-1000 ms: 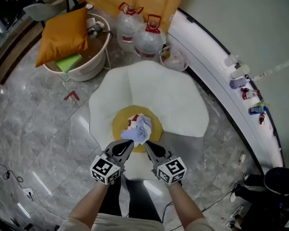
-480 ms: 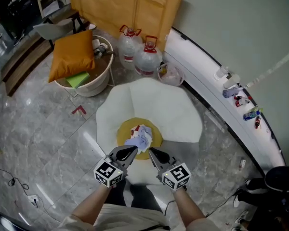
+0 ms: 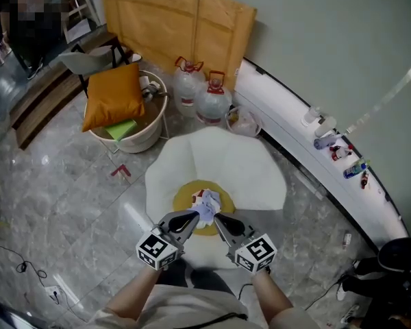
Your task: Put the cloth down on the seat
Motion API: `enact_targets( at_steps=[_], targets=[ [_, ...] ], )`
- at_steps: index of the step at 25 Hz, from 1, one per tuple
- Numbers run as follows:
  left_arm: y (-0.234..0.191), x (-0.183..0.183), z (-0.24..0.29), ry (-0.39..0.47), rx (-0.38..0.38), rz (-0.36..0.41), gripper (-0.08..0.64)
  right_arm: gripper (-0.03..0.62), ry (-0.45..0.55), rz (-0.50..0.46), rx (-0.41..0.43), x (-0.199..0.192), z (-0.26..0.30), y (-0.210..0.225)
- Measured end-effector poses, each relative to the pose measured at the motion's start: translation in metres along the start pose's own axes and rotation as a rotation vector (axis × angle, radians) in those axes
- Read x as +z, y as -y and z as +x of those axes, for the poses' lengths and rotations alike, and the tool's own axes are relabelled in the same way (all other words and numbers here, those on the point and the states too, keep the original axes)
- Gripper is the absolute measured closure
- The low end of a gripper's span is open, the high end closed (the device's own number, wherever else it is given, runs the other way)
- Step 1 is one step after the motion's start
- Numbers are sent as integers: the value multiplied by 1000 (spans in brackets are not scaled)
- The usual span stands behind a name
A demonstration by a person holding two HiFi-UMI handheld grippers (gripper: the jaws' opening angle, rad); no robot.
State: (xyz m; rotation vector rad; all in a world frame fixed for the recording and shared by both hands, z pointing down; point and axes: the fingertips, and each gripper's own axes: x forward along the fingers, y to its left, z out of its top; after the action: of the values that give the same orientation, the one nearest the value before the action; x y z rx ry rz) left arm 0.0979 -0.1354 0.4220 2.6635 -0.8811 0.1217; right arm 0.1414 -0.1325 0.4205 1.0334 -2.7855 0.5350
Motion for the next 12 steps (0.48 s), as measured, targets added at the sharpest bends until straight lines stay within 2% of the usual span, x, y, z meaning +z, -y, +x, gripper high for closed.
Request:
enact_targets(
  at_steps=[6, 12],
  targets=[
    [12, 25, -14, 25, -9, 16, 546, 563, 31, 15, -9, 28, -9, -12],
    [23, 48, -21, 53, -50, 24, 546, 568, 49, 33, -3, 48, -18, -21]
  ],
)
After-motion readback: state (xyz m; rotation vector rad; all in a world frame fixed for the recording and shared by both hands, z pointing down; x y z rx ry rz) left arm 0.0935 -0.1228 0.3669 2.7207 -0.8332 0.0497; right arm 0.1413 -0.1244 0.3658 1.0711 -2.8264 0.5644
